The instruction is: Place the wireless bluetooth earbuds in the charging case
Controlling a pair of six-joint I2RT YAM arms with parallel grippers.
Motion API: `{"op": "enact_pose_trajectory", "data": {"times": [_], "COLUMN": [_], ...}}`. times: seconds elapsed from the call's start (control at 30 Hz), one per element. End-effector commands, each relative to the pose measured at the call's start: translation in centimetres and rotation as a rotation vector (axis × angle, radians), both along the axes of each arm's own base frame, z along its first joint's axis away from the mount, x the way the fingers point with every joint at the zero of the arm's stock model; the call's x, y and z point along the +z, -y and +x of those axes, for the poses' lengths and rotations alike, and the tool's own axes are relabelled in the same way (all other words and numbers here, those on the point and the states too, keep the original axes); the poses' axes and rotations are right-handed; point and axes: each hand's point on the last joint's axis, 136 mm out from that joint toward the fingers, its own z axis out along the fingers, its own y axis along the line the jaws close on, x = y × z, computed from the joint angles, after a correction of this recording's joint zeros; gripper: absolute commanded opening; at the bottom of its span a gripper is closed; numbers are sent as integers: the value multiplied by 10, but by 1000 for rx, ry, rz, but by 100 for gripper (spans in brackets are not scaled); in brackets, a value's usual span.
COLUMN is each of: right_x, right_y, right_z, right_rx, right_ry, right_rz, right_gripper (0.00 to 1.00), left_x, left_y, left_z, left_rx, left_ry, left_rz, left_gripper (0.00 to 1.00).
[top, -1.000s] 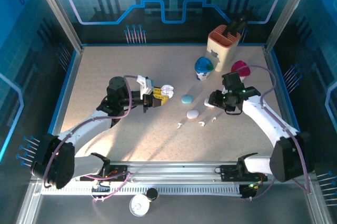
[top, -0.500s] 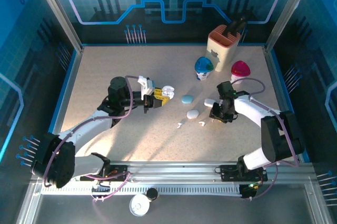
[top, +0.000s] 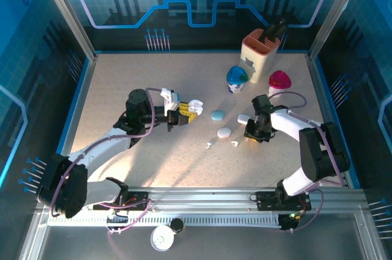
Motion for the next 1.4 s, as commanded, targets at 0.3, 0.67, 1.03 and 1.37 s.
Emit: {"op": "enact_pose_trajectory", "data": {"times": [0.3,0.67,1.03,1.37], "right_x": [3,14,129,277], "right_y": [2,-3,-39,-101], "right_z": [16,15,38,41], "right_rx": [-31,-33,148,371], "right_ry": [9,63,574,1028], "right_rz": [8,47,185,369], "right_gripper": [20,13,14,14], "left_x": [12,12,14,19], "left_y": [5,5,7,18], "left_z": [-3,-2,25,34], "left_rx": [-38,-35,74,79], "left_ry": [37,38,-24,-55], "left_rz": [-17,-20,-47,-44], "left_gripper": [5,5,4,4]}}
